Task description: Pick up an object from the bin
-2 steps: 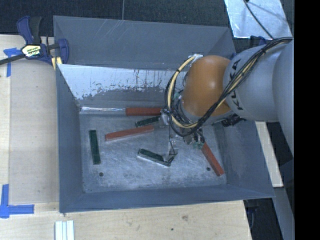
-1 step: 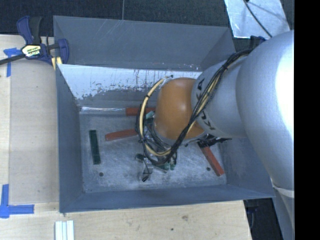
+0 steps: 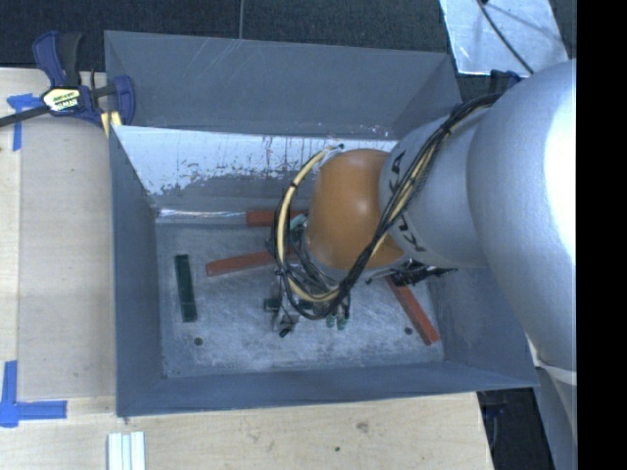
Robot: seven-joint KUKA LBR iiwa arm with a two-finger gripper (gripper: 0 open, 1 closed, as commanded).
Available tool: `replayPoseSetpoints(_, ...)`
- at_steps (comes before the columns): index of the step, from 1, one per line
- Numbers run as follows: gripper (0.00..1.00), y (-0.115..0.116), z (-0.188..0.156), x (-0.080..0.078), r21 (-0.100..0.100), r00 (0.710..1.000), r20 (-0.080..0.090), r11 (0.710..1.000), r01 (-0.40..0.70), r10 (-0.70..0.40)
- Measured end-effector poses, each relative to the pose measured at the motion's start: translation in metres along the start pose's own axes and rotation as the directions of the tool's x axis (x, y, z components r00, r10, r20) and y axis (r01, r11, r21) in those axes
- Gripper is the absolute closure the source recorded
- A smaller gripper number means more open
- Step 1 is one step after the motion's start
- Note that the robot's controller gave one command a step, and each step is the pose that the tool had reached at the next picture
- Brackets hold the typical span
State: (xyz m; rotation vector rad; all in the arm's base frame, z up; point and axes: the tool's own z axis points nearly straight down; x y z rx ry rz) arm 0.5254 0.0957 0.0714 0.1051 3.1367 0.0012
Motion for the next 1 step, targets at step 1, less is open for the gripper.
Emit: replayPoseSetpoints(1,1.0,-0.0397,-0.1602,-0.0185,0.0,1.0,0.01,1.0,0.028,-0.028)
